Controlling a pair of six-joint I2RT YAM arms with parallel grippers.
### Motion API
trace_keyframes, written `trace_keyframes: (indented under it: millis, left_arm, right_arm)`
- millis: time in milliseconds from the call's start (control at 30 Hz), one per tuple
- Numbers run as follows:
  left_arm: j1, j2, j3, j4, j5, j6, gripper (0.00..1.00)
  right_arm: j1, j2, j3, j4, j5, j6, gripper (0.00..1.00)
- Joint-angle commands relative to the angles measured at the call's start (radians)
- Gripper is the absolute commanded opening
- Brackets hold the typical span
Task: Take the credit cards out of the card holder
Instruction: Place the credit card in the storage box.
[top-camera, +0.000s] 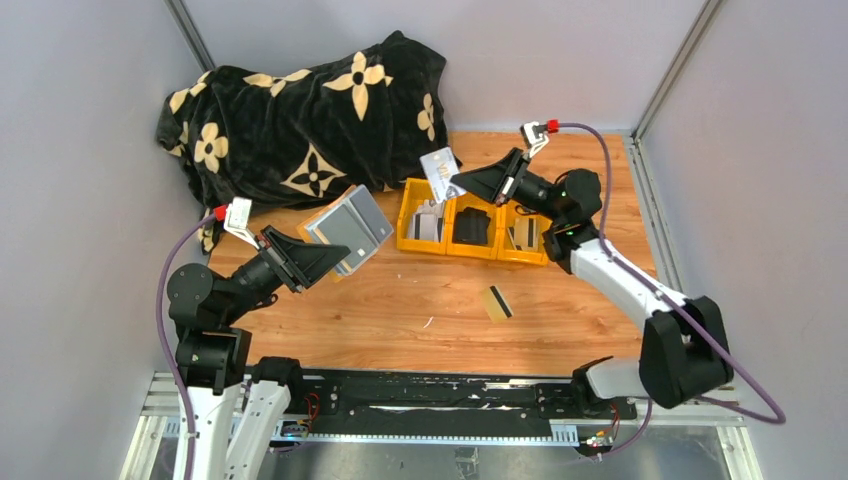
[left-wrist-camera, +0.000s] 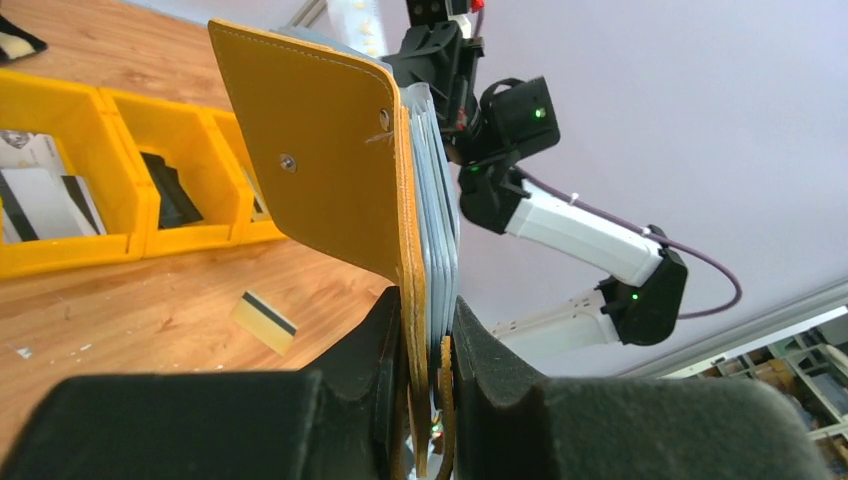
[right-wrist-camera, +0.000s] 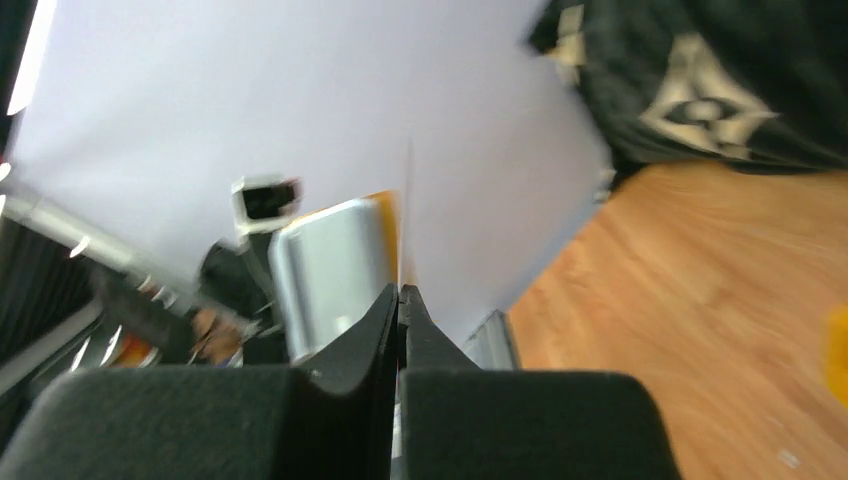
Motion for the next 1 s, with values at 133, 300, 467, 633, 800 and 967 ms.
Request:
trace_keyframes:
  millis: [133,300,467,633,800,967]
  left_arm:
    - [0.000,0.006,0.056,0.003,0.001,0.072,0.00]
    - [0.000,0.008,0.055,0.013,0.011,0.067,0.00]
    - [-0.001,0.001,0.054,0.011,0.024,0.063,0.00]
    - [-0.001,-0.006,0.047,0.016,0.032,0.049,0.00]
    - [-0.001,-0.011,0.063,0.010,0.037,0.050,0.00]
    - [-0.002,-0.012,0.073,-0.004,0.047,0.059,0.00]
  right_arm:
    - [-0.022,-0.023,0.052,-0.828,0.336,-0.510,0.00]
    - [0.078,0.146,0.139,-0.882,0.528,-0.553,0.00]
    - [0.141,0.322,0.248,-0.908,0.664,-0.545,0.00]
    - [0.178,0.463,0.350,-0.921,0.764,-0.526,0.00]
    - [0.213,0.566,0.432,-0.942,0.872,-0.514,0.00]
    - [0.236,0.625,0.487,-0.958,0.911,-0.492,0.00]
